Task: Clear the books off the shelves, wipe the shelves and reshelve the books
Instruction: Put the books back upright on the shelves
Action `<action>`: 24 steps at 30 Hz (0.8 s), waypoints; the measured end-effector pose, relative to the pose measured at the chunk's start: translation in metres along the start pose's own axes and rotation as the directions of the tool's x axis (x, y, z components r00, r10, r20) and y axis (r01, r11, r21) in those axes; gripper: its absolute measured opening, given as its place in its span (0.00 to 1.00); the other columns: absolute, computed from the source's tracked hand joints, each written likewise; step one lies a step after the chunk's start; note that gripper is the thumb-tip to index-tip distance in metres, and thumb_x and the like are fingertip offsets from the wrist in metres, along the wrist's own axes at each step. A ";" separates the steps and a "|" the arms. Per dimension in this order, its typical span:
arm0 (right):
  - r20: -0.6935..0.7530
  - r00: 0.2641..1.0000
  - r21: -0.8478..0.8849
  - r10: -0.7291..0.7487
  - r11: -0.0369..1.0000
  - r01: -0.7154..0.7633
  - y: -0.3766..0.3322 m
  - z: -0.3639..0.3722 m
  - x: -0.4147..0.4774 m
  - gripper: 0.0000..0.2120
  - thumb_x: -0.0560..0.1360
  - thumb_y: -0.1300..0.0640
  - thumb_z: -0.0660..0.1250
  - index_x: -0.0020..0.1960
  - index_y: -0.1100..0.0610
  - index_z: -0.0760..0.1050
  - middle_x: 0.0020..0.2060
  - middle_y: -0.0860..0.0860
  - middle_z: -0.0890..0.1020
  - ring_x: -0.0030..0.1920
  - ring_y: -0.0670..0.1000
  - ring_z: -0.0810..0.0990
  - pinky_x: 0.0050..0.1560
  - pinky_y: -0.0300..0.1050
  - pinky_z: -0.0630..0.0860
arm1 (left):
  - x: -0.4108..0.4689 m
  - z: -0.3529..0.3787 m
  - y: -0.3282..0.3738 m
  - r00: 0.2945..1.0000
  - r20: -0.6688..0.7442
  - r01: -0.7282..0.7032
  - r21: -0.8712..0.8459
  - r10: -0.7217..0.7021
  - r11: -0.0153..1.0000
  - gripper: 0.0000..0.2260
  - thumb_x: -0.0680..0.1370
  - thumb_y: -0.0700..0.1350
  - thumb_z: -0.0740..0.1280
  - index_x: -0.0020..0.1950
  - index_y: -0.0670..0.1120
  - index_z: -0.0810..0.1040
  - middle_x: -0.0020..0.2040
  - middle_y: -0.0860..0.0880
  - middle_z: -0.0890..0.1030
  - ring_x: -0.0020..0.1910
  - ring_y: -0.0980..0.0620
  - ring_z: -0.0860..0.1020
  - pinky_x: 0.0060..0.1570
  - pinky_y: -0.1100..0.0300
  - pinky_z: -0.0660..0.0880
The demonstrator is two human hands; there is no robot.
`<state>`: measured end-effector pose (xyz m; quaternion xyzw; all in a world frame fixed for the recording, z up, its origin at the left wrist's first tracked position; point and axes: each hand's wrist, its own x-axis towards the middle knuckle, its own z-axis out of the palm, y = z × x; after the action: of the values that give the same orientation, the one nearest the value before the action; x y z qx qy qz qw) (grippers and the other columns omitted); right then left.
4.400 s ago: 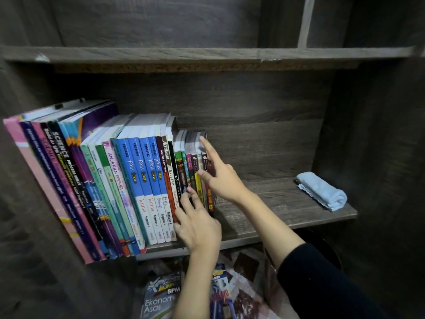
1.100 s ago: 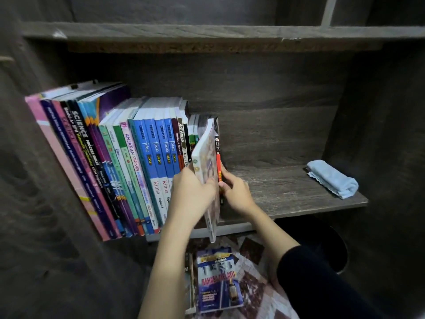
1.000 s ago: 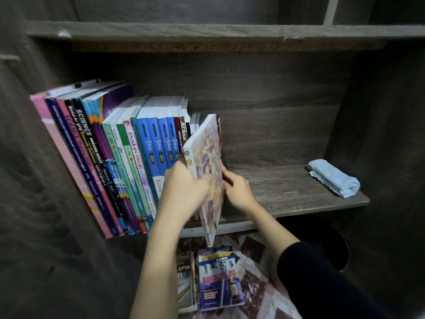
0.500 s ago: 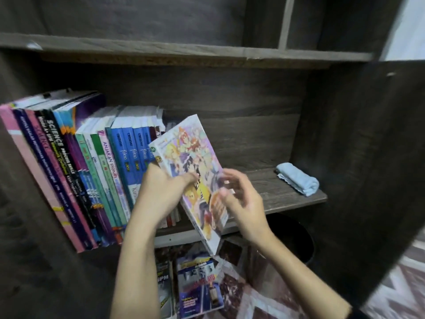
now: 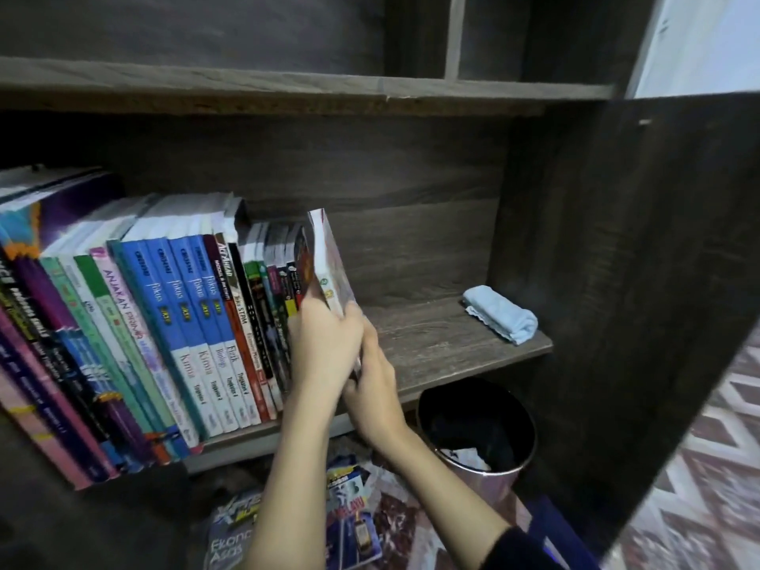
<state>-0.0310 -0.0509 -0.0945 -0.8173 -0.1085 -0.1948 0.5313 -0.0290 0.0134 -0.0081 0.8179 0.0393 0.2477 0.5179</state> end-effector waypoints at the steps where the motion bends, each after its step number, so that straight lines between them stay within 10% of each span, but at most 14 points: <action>1: -0.013 1.000 0.022 0.017 1.000 -0.017 0.003 0.005 0.003 0.36 0.73 0.71 0.61 0.74 0.46 0.56 0.66 0.47 0.71 0.64 0.43 0.70 0.60 0.28 0.65 | -0.001 0.003 -0.002 1.000 0.010 -0.027 0.014 0.027 1.000 0.18 0.76 0.42 0.65 0.67 0.45 0.73 0.49 0.46 0.81 0.44 0.51 0.77 0.41 0.67 0.67; 5: 0.050 0.989 0.138 0.136 0.980 -0.142 0.014 0.022 0.013 0.15 0.80 0.65 0.60 0.66 0.59 0.69 0.52 0.46 0.79 0.50 0.34 0.76 0.46 0.30 0.68 | -0.002 0.007 -0.019 0.992 0.021 -0.127 0.020 0.127 0.992 0.32 0.75 0.41 0.65 0.76 0.56 0.58 0.51 0.46 0.81 0.49 0.49 0.79 0.51 0.63 0.72; 9: 0.047 0.997 0.111 0.058 0.992 -0.063 0.019 0.036 0.027 0.20 0.79 0.63 0.62 0.67 0.46 0.66 0.49 0.32 0.72 0.45 0.19 0.68 0.44 0.17 0.61 | 0.008 -0.002 -0.040 0.991 0.071 -0.114 0.045 0.111 0.992 0.37 0.75 0.42 0.67 0.77 0.57 0.51 0.59 0.46 0.79 0.55 0.49 0.78 0.56 0.60 0.73; 17: 0.118 0.987 0.129 0.104 0.984 -0.120 0.033 0.046 0.051 0.23 0.79 0.59 0.61 0.58 0.29 0.63 0.51 0.32 0.77 0.50 0.31 0.76 0.51 0.30 0.71 | 0.015 0.005 -0.061 0.972 -0.070 -0.213 0.133 0.224 0.968 0.37 0.71 0.41 0.73 0.75 0.53 0.59 0.63 0.50 0.68 0.56 0.53 0.74 0.58 0.57 0.73; 24: 0.301 0.952 0.251 0.062 0.958 -0.142 0.060 0.044 0.066 0.36 0.71 0.73 0.66 0.69 0.42 0.61 0.62 0.41 0.74 0.61 0.38 0.75 0.63 0.37 0.71 | 0.019 0.018 -0.076 0.949 -0.176 -0.233 0.162 0.261 0.959 0.26 0.73 0.36 0.71 0.68 0.49 0.69 0.58 0.49 0.71 0.49 0.59 0.74 0.47 0.55 0.80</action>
<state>0.0608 -0.0370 -0.1311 -0.7616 -0.1679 -0.0285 0.6252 0.0104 0.0401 -0.0734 0.8221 0.0043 0.3866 0.4179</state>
